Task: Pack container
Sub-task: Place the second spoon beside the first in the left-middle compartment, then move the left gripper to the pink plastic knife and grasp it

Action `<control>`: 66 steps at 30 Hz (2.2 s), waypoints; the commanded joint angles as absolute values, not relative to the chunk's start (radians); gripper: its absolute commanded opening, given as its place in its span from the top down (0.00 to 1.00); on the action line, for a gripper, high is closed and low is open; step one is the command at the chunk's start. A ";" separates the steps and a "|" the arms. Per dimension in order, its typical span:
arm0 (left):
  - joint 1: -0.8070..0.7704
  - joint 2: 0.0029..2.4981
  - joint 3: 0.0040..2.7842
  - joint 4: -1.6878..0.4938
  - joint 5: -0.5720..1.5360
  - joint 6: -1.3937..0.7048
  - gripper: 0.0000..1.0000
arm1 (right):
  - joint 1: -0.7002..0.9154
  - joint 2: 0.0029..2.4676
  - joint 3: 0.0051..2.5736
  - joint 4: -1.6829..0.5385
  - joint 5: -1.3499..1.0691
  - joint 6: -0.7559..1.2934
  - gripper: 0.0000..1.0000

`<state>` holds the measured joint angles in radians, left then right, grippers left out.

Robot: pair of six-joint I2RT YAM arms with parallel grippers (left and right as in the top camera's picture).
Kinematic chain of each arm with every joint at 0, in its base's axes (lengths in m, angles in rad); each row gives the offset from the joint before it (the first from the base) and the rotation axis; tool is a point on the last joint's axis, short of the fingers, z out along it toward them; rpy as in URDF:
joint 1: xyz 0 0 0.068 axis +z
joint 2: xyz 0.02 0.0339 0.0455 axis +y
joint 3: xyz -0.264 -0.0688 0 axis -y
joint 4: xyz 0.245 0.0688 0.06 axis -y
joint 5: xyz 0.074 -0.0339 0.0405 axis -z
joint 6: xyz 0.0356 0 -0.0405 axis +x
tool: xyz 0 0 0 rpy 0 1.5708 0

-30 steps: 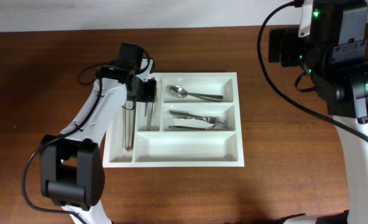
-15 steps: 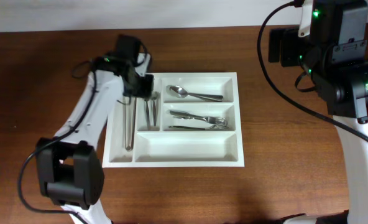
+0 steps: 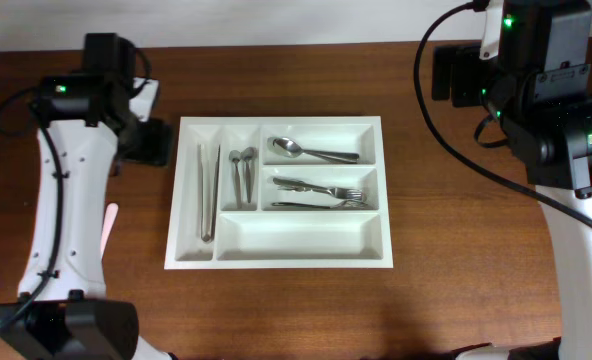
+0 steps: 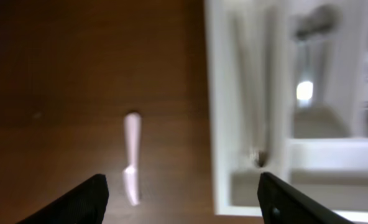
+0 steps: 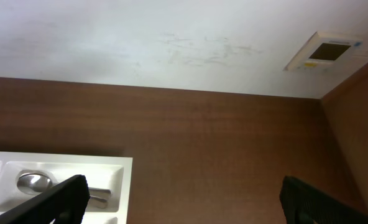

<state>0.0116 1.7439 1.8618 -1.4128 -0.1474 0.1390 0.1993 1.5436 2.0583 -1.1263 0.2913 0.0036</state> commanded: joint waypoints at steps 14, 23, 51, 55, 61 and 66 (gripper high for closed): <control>0.299 1.707 1.850 -1.497 -0.052 0.418 0.27 | 0.194 1.544 2.066 -1.124 0.304 0.016 0.01; 0.416 1.703 1.775 -1.319 -0.051 0.582 0.27 | 0.194 1.544 2.067 -1.124 0.304 0.016 0.01; 0.483 1.806 1.058 -0.664 -0.034 0.648 0.39 | 0.194 1.544 2.067 -1.124 0.304 0.016 0.01; 0.483 1.852 1.058 -0.662 -0.034 0.648 0.44 | 0.194 1.544 2.067 -1.124 0.304 0.016 0.01; 0.483 1.890 1.058 -0.662 -0.033 0.648 0.54 | 0.194 1.544 2.067 -1.123 0.304 0.016 0.01; 0.483 1.890 1.058 -0.670 -0.033 0.648 0.77 | 0.194 1.544 2.067 -1.124 0.304 0.016 0.01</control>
